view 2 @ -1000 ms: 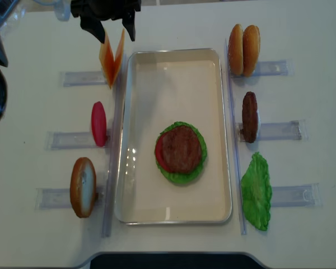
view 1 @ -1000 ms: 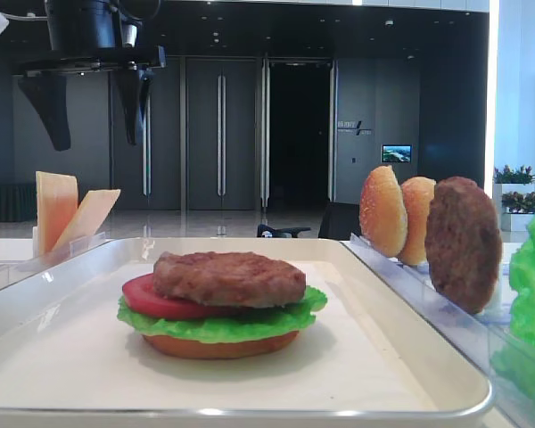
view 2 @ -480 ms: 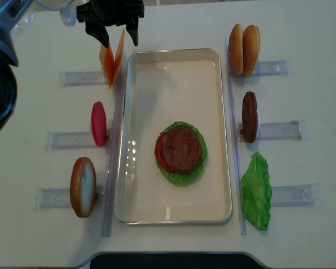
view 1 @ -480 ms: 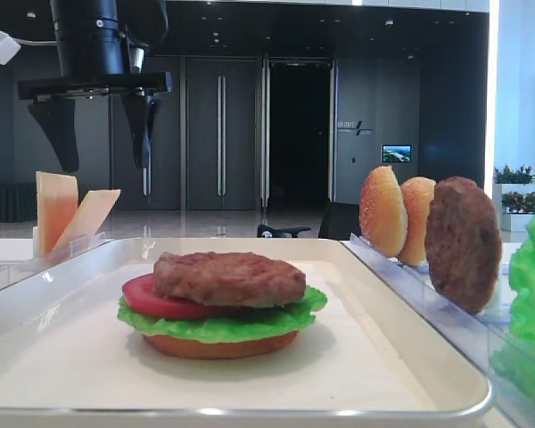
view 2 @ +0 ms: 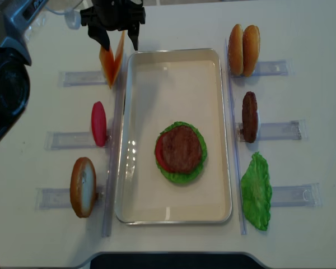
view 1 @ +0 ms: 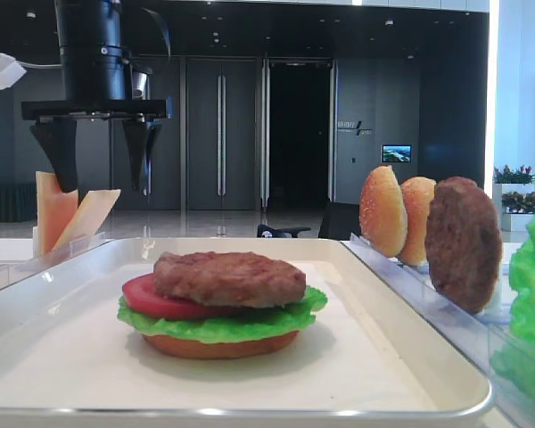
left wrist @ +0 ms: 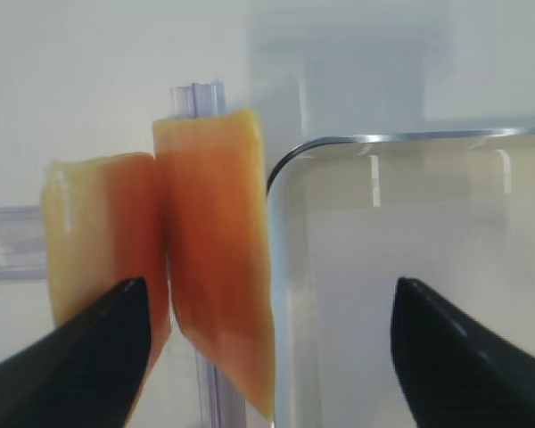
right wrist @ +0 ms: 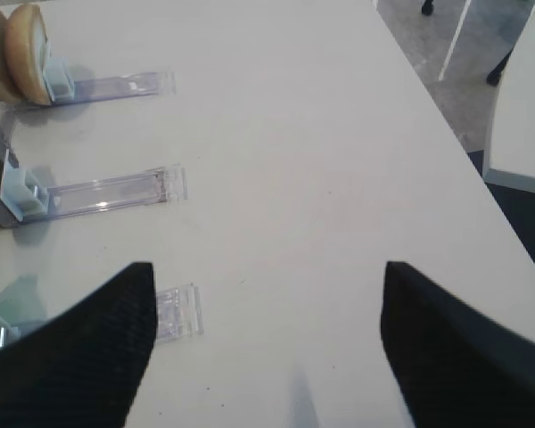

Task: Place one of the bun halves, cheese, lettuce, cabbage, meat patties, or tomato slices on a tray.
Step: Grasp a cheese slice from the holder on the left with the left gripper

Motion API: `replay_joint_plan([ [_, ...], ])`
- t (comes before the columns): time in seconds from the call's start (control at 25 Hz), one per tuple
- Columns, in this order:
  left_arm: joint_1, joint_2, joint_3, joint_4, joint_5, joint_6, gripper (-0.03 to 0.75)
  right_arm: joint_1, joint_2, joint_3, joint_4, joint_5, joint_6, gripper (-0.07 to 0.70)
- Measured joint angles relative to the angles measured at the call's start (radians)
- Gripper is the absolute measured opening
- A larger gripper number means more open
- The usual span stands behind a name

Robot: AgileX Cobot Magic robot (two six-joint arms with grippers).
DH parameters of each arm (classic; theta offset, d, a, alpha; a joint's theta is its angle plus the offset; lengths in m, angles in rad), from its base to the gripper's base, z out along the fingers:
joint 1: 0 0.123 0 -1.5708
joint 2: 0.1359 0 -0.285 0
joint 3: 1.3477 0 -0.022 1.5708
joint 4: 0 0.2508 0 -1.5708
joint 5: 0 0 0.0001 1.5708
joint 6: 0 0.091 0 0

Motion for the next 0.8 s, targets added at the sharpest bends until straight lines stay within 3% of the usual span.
replay_joint_plan([
  [0.28, 0.000, 0.028, -0.001, 0.041, -0.001, 0.000, 0.622, 0.000, 0.000, 0.000, 0.000, 0.000, 0.000, 0.527],
  [0.8, 0.000, 0.030, -0.001, 0.086, 0.013, 0.004, 0.225, 0.000, 0.000, 0.000, 0.000, 0.000, 0.000, 0.527],
])
